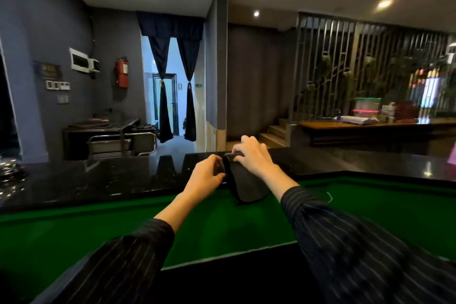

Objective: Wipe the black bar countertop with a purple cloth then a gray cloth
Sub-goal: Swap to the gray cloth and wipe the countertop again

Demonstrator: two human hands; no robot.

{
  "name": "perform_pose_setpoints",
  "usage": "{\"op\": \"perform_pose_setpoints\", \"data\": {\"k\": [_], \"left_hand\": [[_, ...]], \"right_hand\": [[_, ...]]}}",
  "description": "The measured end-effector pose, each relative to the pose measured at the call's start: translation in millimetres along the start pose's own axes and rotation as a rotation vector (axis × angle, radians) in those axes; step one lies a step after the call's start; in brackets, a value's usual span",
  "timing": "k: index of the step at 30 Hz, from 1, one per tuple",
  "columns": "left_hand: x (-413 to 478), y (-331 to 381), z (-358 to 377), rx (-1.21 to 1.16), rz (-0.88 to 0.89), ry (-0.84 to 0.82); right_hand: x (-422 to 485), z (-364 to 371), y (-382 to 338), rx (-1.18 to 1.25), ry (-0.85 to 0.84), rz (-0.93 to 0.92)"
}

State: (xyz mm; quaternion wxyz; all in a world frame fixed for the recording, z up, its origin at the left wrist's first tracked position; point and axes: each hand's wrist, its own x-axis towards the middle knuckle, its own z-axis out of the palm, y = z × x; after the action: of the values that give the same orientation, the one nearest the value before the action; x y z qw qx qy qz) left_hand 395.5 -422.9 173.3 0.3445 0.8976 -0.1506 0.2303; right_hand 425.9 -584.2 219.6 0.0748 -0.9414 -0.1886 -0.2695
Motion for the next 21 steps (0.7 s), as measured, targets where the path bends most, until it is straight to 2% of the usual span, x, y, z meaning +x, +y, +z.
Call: {"op": "perform_pose_setpoints", "data": {"k": [3,7,8,10,12,16,19,21], "left_hand": [[19,-2,23,0.170,0.083,-0.043],[30,-13,43,0.290,0.000,-0.125],[31,-14,44,0.318,-0.011,-0.130],[36,-18,43,0.316,-0.010,-0.149],[42,-23,36,0.304,0.000,-0.193],[51,-47,15,0.464,0.077,-0.241],[49,-57,14,0.508,0.089,-0.225],[48,-55,17,0.524,0.126,-0.204]], "right_hand": [[2,27,12,-0.229,0.032,0.051],[9,45,9,-0.165,0.050,0.236],[10,45,4,-0.102,0.018,0.274],[7,47,-8,0.059,-0.152,0.354],[-7,56,-15,0.096,-0.335,0.320],[-15,55,31,0.114,-0.410,0.293],[8,42,78,0.241,-0.548,0.402],[31,48,93,0.198,-0.627,0.426]]}}
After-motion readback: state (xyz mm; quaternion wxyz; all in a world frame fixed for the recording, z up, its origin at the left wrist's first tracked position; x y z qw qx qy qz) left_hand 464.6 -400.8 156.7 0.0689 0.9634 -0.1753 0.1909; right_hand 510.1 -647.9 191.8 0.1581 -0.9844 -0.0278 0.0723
